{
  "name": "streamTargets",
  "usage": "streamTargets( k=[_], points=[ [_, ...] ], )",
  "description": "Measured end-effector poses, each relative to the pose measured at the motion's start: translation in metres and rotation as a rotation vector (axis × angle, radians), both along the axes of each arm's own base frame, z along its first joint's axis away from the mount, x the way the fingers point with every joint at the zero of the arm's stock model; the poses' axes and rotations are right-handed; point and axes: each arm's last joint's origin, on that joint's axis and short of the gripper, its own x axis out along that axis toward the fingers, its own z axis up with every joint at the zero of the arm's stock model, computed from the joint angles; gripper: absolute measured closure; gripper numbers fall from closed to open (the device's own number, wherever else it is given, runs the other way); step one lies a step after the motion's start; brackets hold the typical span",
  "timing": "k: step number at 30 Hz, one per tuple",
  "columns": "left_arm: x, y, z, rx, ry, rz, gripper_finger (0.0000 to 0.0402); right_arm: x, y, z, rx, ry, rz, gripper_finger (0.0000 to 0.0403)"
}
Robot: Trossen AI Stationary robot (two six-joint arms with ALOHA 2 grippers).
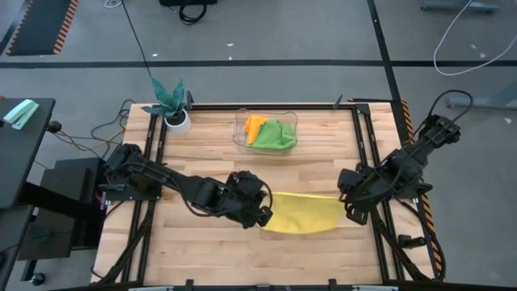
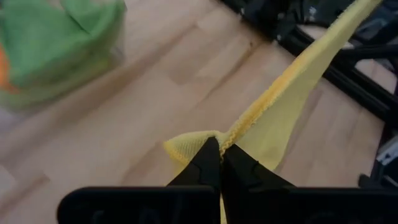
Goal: Fold microfiber towels
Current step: Fold the yellow microfiber cloth
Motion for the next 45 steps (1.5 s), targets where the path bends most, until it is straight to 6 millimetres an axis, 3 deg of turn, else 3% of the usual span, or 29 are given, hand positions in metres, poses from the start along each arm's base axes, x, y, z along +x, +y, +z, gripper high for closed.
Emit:
streamTargets(
  k=[9,13,18,28,34,41,45],
  points=[
    [-0.024,0.005,0.077,0.197,0.007,0.054,0.0398,-0.007,-0.007,0.039,-0.067,-0.188,-0.021,0.0403],
    [-0.027,0.012,0.095,0.223,0.0,0.045,0.0398,-0.008,-0.01,0.058,-0.067,-0.244,-0.005,0.0403],
    [-0.034,0.005,0.091,0.2,0.021,0.062,0.0398,-0.007,-0.001,0.073,-0.051,-0.277,0.04,0.0403],
    [-0.058,-0.043,0.087,0.08,-0.069,0.085,0.0398,0.001,0.051,0.094,-0.006,-0.3,0.157,0.0403],
    [-0.067,-0.069,0.091,0.009,-0.158,0.043,0.0398,-0.006,0.073,0.096,0.054,-0.287,0.125,0.0403],
    [-0.073,-0.077,0.09,-0.023,-0.146,0.01,0.0398,-0.005,0.076,0.094,0.067,-0.285,0.068,0.0403],
    [-0.071,-0.077,0.076,-0.045,-0.04,0.023,0.0398,0.002,0.071,0.093,0.049,-0.283,0.067,0.0403]
  ],
)
